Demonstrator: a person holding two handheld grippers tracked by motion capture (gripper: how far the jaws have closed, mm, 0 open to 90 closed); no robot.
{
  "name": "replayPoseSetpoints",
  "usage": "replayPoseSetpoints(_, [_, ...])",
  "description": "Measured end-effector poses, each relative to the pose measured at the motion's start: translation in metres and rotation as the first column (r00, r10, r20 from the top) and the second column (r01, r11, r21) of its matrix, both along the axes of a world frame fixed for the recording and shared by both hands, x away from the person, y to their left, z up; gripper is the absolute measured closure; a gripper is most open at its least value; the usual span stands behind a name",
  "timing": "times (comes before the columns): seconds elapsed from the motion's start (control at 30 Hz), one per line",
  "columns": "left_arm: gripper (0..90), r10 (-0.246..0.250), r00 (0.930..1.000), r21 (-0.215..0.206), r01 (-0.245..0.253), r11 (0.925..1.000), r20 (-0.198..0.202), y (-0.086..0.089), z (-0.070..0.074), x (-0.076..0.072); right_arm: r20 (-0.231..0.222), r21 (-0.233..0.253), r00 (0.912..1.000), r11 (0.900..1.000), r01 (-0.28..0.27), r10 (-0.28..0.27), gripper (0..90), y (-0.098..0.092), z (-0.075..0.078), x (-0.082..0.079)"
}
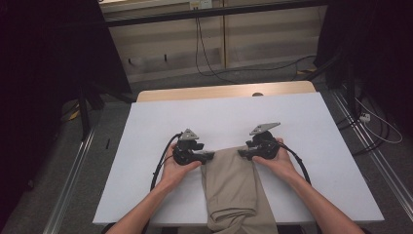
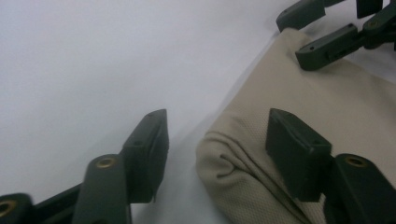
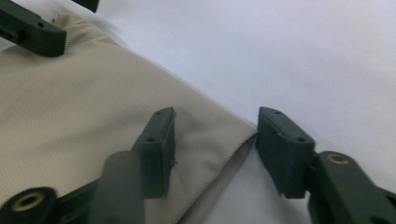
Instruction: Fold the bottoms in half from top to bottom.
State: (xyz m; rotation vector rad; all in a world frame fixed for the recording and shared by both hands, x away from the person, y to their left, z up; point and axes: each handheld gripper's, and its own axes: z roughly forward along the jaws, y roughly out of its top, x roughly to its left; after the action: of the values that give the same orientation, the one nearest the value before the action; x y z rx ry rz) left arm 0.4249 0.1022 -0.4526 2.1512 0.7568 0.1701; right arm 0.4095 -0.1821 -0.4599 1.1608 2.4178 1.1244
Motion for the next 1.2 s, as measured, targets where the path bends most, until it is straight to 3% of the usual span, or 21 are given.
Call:
replayPoseSetpoints(0.23, [31.8, 0.015, 0.9998, 0.074, -0.016, 0.9971, 0.016, -0.01, -0.006, -0.002, 0.001, -0.007, 0.9992, 0.999, -0.041, 0.041, 63.6, 0.002, 0.001, -0.002])
replayPoseSetpoints(0.3, [35.4, 0.016, 0.9999, 0.074, -0.016, 0.9972, 0.003, -0.011, -0.004, -0.003, -0.009, -0.003, 0.9987, 0.999, -0.05, 0.05, 68.1, 0.002, 0.001, -0.002])
replayPoseSetpoints(0.37, [45.0, -0.011, 0.9999, 0.071, 0.011, 0.9974, -0.003, -0.011, -0.003, -0.006, -0.02, 0.007, 0.9981, 0.998, -0.059, 0.059, 72.1, 0.003, 0.001, -0.002])
replayPoseSetpoints(0.43, [54.5, -0.028, 0.9994, 0.055, 0.029, 0.9981, -0.019, -0.01, -0.003, -0.007, -0.032, 0.016, 0.9976, 0.998, -0.061, 0.062, 76.0, 0.003, 0.001, -0.002])
replayPoseSetpoints(0.5, [56.7, -0.027, 0.9992, 0.051, 0.029, 0.9983, -0.028, -0.01, -0.003, -0.008, -0.048, 0.031, 0.9966, 0.997, -0.065, 0.067, 80.0, 0.003, 0.001, -0.002])
replayPoseSetpoints(0.53, [59.6, -0.04, 0.9981, 0.028, 0.041, 0.9987, -0.048, -0.009, -0.003, -0.008, -0.056, 0.036, 0.9963, 0.997, -0.063, 0.065, 81.5, 0.003, 0.002, -0.002])
replayPoseSetpoints(0.57, [69.8, -0.047, 0.9968, 0.005, 0.048, 0.9988, -0.065, -0.009, -0.004, -0.009, -0.067, 0.045, 0.9954, 0.997, -0.066, 0.068, 82.7, 0.003, 0.002, -0.002])
replayPoseSetpoints(0.6, [72.5, -0.046, 0.9973, 0.007, 0.047, 0.9989, -0.057, -0.009, -0.004, -0.011, -0.07, 0.047, 0.9953, 0.997, -0.063, 0.067, 83.1, 0.003, 0.002, -0.002])
replayPoseSetpoints(0.7, [77.7, -0.023, 0.9959, -0.008, 0.022, 0.9997, -0.087, -0.009, -0.002, -0.013, -0.081, 0.053, 0.9953, 0.997, -0.048, 0.053, 84.4, 0.003, 0.003, -0.002])
replayPoseSetpoints(0.77, [78.9, -0.013, 0.9922, -0.05, 0.007, 0.9987, -0.124, -0.007, 0.002, -0.011, -0.087, 0.073, 0.9954, 0.997, -0.034, 0.04, 84.8, 0.003, 0.004, -0.002])
replayPoseSetpoints(0.83, [79.3, 0.011, 0.9965, -0.069, -0.017, 0.9974, -0.083, -0.005, 0.011, -0.01, -0.079, 0.104, 0.9966, 0.994, -0.018, 0.027, 84.9, 0.002, 0.011, -0.003])
replayPoseSetpoints(0.97, [79.8, 0.047, 0.9985, -0.123, -0.05, 0.9912, -0.027, 0.003, 0.032, -0.005, -0.019, 0.159, 0.9998, 0.987, -0.003, 0.006, 85.1, -0.001, 0.034, -0.001])
replayPoseSetpoints(1.03, [79.9, 0.076, 0.9969, -0.161, -0.078, 0.9838, -0.018, 0.008, 0.043, -0.001, 0.004, 0.176, 1.0, 0.984, 0.005, -0.006, 85.1, 0.001, 0.041, 0.001])
replayPoseSetpoints(1.2, [79.9, 0.128, 0.9915, -0.174, -0.122, 0.9773, 0.025, 0.014, 0.058, 0.009, 0.032, 0.206, 0.9988, 0.978, 0.03, -0.037, 85.2, 0.011, 0.05, 0.015])
